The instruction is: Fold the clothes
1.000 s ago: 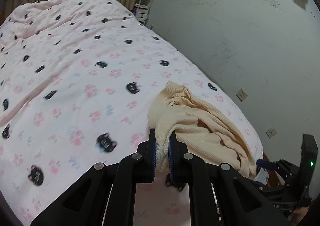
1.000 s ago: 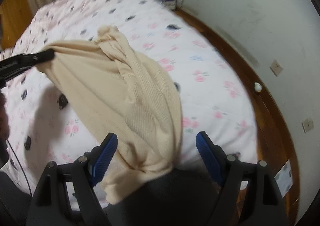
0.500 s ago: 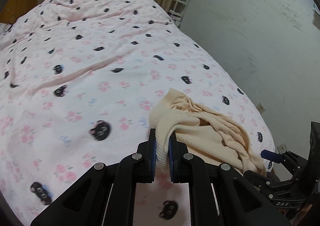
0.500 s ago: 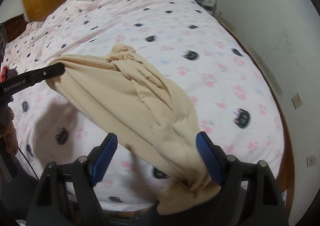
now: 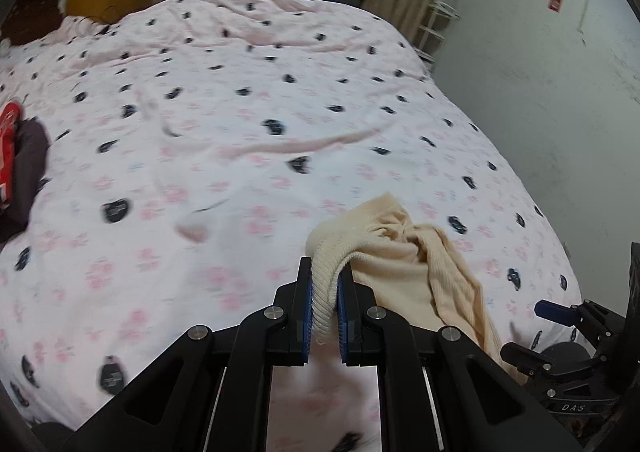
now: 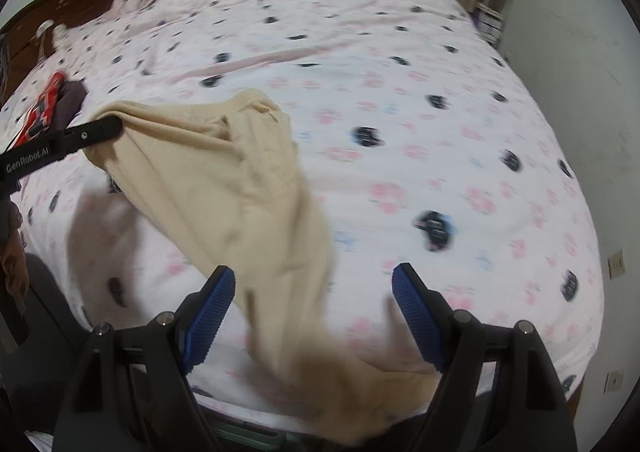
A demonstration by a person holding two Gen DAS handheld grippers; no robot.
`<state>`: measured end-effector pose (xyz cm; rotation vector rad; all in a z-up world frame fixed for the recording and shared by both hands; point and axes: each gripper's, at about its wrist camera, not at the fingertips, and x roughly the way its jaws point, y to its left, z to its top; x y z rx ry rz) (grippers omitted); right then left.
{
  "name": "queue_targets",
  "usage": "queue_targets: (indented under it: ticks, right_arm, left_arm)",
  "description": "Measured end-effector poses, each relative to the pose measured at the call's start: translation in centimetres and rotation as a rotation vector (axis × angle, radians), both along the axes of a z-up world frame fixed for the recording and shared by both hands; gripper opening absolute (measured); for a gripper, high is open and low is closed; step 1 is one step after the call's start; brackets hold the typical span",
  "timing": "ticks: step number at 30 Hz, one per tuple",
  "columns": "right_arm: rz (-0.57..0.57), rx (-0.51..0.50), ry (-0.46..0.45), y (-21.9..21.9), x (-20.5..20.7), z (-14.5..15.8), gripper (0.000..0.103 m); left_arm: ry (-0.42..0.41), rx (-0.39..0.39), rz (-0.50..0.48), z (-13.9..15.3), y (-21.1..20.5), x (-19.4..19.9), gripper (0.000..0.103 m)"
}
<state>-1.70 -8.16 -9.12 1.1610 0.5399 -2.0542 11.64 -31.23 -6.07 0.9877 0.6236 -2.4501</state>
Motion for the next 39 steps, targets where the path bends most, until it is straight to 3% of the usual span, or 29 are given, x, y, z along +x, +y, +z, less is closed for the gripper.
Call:
queue_targets:
  ticks: [6,13,17,20,24,26,33,39]
  right_arm:
    - [0.070,0.000,-0.002,-2.5,2.6,-0.1,0.082]
    - [0.116,0.009,-0.010,-4.0,4.4,-0.8,0.082]
    - [0.119,0.017,-0.015,-4.1,4.6,-1.3,0.082]
    - [0.111,0.020,-0.021,-3.7,4.5,-1.5,0.082]
    - [0.100,0.023,-0.022,-3.2,4.2,-1.7,0.082]
    - [0.094,0.024,-0.022,-3.0,4.0,-1.8,0.082]
    - [0.067,0.022,-0.038,-1.9,3.3,-2.1,0.082]
    - [0.051,0.016,-0.055,-1.1,2.8,-2.2,0.082]
  left_arm:
    - [-0.050,-0.015,0.083,-0.7,-2.6,4.9,0.008]
    - [-0.112,-0.028,0.117,-1.7,-2.9,8.0,0.010]
    - [-0.152,-0.092,0.137,-1.7,-2.3,8.8,0.024]
    - [-0.141,-0.108,0.142,-1.1,-2.7,9.5,0.027]
    - [-0.121,-0.122,0.148,-0.3,-3.3,10.4,0.048]
    - [-0.109,-0.128,0.146,0.1,-3.7,10.7,0.051]
    - [-0.088,-0.129,0.011,0.9,-5.1,8.3,0.054]
    - [-0.099,-0.111,-0.205,0.4,-5.4,3.0,0.054]
